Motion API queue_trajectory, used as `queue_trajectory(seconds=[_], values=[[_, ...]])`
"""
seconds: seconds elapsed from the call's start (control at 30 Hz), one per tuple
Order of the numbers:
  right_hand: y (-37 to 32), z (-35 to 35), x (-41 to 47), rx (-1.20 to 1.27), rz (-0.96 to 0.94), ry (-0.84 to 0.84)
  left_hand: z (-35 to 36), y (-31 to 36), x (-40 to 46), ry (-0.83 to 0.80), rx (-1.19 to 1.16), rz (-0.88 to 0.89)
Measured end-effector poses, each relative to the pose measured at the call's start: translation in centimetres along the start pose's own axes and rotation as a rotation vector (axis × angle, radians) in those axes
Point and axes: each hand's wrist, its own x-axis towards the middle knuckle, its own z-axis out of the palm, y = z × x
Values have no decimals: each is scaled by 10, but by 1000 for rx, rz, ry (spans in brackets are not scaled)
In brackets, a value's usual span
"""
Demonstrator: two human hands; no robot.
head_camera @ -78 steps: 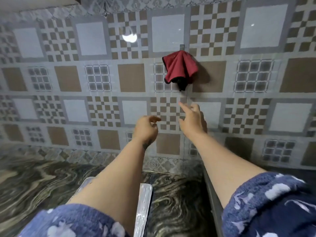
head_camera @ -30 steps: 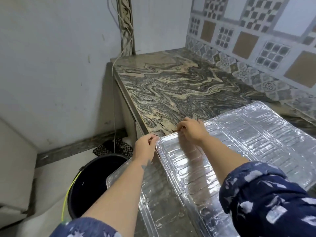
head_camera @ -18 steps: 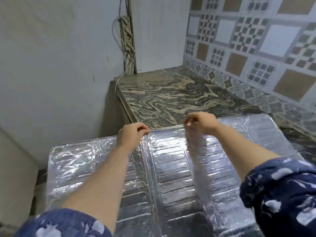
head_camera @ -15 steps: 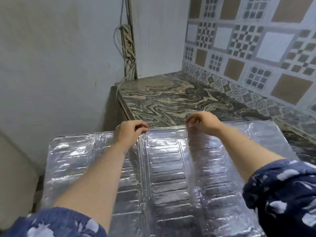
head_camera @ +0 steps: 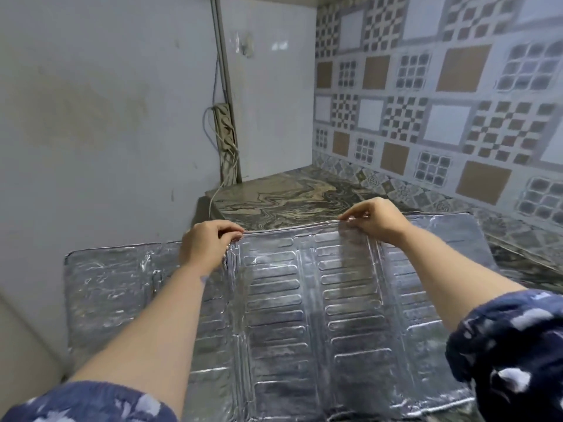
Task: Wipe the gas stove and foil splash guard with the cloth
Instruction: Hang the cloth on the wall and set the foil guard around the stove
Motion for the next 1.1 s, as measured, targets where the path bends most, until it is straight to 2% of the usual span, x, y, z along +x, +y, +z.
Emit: queue_trajectory(seconds=[0.17,0.3,0.43,0.53,0.8,1.1], values=[[-26,-27,-6,6,-5,94,-17,10,12,39,18,44],[-48,-65,-4,-43,-10,89,-39,36,29,121,54,91],[-49,-97,-11,-122,20,120,-57,45,37,198,128,142],[-45,-97,-21,-93,59,159,-58,48,38,226,117,170],[-50,-94,-21,64,102,333,-60,56,41,278,119,218],[-51,-171,-8,-13,91,519,-53,127,79,400,52,388]])
